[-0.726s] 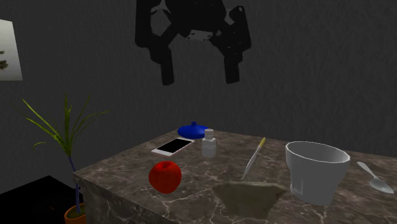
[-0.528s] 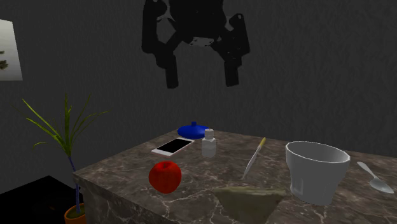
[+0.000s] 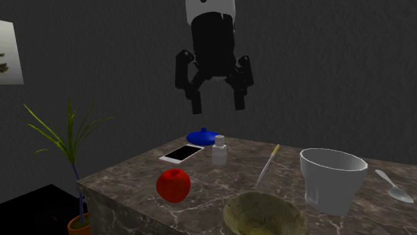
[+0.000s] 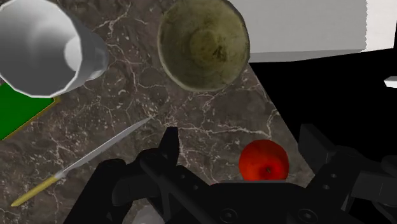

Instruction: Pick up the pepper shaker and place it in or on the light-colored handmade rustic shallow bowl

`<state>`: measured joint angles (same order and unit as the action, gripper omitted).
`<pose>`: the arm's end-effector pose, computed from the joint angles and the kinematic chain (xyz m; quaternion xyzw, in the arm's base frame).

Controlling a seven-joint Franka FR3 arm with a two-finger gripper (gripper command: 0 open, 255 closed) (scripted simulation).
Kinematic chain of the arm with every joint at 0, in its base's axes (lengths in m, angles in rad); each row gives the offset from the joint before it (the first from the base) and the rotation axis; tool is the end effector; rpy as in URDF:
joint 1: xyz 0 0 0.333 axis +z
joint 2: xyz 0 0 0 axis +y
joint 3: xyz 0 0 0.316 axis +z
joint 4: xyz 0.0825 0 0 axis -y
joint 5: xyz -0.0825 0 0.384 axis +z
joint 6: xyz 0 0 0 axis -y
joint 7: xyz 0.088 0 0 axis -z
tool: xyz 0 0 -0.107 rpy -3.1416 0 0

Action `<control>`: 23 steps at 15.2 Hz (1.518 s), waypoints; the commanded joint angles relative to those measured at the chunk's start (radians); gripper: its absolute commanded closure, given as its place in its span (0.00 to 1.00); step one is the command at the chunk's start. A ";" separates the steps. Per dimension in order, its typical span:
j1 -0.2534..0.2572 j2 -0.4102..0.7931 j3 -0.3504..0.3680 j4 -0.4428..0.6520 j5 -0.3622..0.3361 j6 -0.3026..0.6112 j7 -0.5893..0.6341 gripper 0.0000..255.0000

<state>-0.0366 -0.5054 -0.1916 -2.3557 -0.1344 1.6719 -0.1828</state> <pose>0.3665 -0.1051 0.4979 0.9955 0.0063 -0.0942 0.0019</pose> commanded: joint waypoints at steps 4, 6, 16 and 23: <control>0.000 0.187 -0.055 0.104 0.003 0.098 -0.076 0.00; -0.002 0.263 -0.074 0.152 0.012 0.131 -0.108 0.00; -0.036 0.658 -0.132 0.469 0.117 0.221 -0.278 0.00; -0.073 0.832 -0.129 0.624 0.174 0.241 -0.341 0.00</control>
<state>-0.1073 0.3177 -0.3211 -1.7338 0.0364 1.9056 -0.5200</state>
